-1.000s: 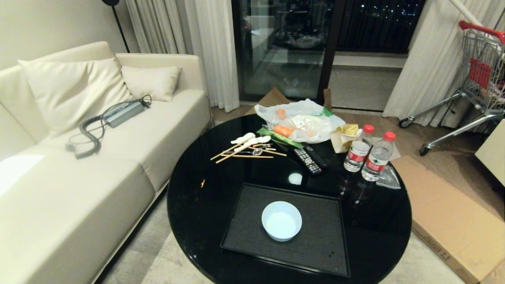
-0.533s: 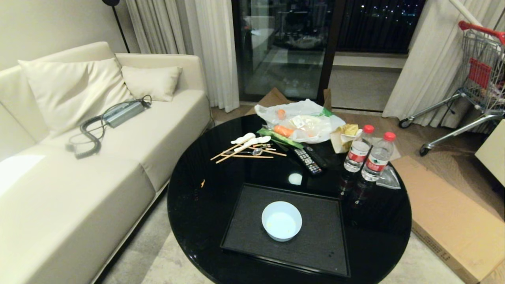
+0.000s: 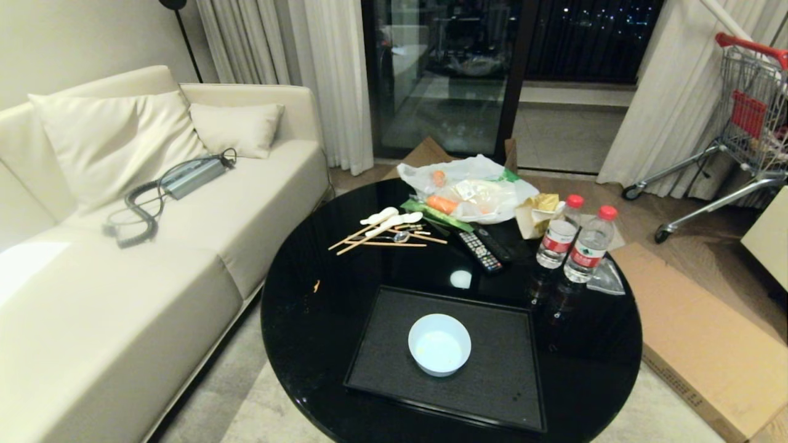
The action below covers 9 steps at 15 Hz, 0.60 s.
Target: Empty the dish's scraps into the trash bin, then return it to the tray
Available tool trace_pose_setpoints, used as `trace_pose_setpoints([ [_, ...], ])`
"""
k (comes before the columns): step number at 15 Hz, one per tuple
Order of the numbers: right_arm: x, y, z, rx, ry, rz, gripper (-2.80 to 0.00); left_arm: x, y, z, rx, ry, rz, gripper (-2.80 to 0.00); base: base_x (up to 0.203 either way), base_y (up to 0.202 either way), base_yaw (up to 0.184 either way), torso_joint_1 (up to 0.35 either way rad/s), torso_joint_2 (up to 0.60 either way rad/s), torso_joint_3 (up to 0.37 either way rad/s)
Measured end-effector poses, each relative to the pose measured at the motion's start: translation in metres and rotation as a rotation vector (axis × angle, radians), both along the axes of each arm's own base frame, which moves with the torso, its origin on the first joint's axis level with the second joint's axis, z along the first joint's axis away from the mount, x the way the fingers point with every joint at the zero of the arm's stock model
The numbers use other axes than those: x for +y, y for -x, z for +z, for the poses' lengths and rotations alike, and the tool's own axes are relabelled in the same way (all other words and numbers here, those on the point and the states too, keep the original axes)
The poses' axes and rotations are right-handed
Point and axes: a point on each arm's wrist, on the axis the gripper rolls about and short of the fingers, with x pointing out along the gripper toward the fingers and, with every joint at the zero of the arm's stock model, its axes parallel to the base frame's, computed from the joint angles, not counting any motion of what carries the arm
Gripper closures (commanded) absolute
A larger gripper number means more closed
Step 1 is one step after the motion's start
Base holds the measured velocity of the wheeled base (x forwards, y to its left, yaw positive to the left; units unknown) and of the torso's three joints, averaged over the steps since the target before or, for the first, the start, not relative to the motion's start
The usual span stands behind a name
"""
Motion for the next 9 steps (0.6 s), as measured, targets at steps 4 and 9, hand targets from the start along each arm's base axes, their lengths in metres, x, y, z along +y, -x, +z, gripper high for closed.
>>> trace_pose_setpoints([
  [4,0.0000,0.0033,-0.0012,-0.042,-0.001,0.004,0.00,0.0000,0.0000,0.0000,0.000,0.000,0.000,0.00,0.000,0.000,0.000,0.000,0.00,0.000],
  [9,-0.0001,0.0038,-0.0014,-0.049,-0.002,0.003,0.00,0.0000,0.0000,0.0000,0.000,0.000,0.000,0.00,0.000,0.000,0.000,0.000,0.00,0.000],
])
